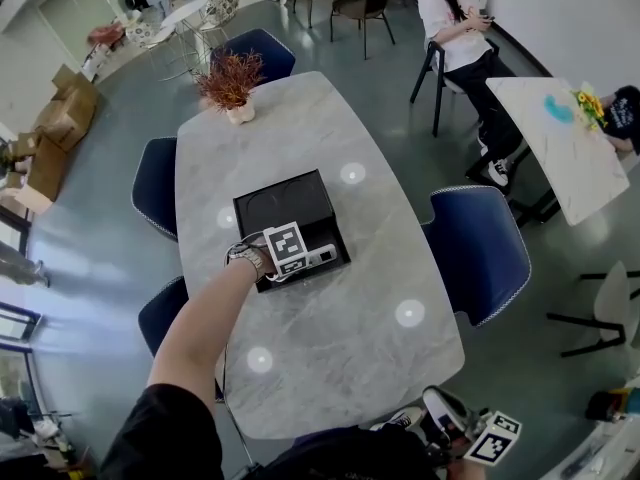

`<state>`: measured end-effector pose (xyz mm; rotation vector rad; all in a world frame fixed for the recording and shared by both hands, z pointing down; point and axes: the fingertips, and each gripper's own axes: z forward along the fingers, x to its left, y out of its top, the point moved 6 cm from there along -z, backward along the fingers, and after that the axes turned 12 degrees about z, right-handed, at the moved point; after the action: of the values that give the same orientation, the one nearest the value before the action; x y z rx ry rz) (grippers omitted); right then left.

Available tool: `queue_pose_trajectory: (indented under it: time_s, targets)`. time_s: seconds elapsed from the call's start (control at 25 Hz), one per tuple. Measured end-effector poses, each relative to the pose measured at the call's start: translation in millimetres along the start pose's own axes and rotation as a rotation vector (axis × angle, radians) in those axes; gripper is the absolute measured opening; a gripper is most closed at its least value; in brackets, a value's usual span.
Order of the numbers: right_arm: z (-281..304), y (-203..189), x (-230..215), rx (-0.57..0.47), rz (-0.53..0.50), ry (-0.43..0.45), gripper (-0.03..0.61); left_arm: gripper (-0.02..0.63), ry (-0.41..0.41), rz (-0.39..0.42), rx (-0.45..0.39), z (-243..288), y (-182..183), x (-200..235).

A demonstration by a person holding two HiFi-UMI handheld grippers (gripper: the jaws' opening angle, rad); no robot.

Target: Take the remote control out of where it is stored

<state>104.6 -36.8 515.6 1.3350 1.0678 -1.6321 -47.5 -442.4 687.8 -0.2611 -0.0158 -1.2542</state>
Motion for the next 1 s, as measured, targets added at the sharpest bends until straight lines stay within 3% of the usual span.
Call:
queue_pose_trajectory:
  time_s: [0.16,0.32,0.68,0.88,1.0]
  targets:
    - [2.3,-1.4,0.3,0.014,-0.002,0.011,0.008,0.114,0.183,0.028,0.024,-0.5,3.3,-1.6]
    - [1.0,-1.8,1.2,0.012,0.0,0.016,0.008,0.115,0.263,0.107,0.057,5.3,5.2,-11.3]
    - [-5.8,-4.0,1.3,-0.005,0.003,0.024,0.008,0.123,0.227,0.177,0.077,12.7,12.7,-16.3]
    - [-9.3,-4.8,0.6,-0.025,0.005,0.028,0.008,0.127,0.204,0.177,0.06,14.7,11.8,-13.8]
    - [-10.6,-5.1,2.2,-0.036,0.007,0.031,0.008,0.126,0.231,0.159,0.023,6.4,14.8,-9.1]
